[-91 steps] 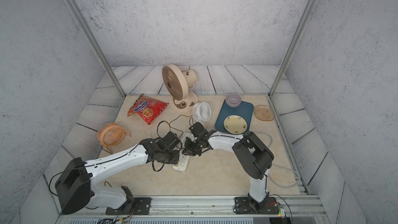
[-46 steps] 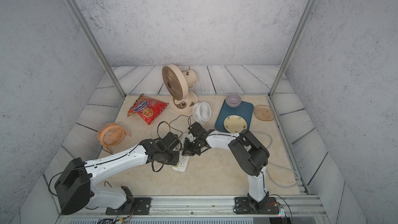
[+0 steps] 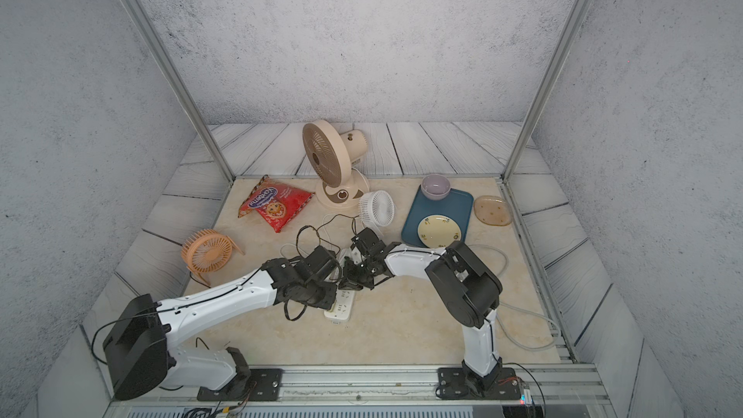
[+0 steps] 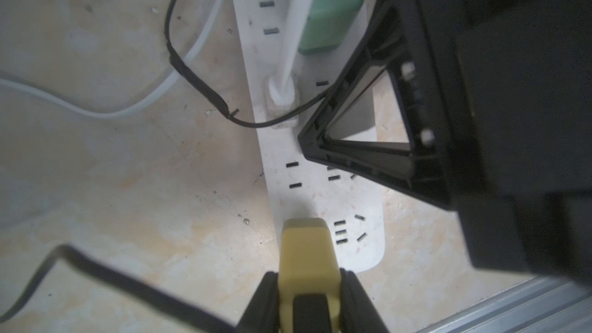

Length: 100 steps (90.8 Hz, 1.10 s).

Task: Unplug the desk fan from the power strip
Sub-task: Remove the plug from the socket.

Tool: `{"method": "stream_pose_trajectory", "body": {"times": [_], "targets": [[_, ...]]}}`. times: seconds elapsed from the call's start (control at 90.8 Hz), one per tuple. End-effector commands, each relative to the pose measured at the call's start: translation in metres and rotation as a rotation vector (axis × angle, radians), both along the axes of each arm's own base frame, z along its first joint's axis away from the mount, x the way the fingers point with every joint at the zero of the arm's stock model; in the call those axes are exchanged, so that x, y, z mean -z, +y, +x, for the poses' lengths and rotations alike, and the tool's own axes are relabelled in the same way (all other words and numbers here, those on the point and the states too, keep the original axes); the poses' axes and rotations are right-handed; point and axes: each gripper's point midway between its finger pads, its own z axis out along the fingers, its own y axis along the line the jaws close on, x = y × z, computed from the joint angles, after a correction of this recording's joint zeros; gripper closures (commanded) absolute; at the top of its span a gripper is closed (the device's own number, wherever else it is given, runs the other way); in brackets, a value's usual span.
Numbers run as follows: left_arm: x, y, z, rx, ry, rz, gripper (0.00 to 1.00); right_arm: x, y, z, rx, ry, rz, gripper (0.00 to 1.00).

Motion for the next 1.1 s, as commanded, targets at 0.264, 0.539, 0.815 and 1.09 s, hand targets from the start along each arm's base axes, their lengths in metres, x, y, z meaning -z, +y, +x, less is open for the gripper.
{"method": "stream_pose_trajectory", "body": {"times": [0.264, 0.539, 0.815, 1.09], "targets": [[-0.063, -0.032, 0.023, 0.019, -0.166, -0.152, 1.00, 0.090, -0.072, -0.042, 0.030, 0.181, -0.404, 0.94], [-0.072, -0.020, 0.022, -0.005, -0.195, -0.134, 1.00, 0.092, -0.072, -0.042, 0.026, 0.188, -0.411, 0.94], [-0.074, -0.010, 0.019, -0.021, -0.198, -0.120, 1.00, 0.091, -0.073, -0.043, 0.027, 0.188, -0.415, 0.94], [-0.073, 0.007, 0.014, -0.034, -0.192, -0.088, 1.00, 0.082, -0.067, -0.039, 0.023, 0.176, -0.389, 0.94]]}}
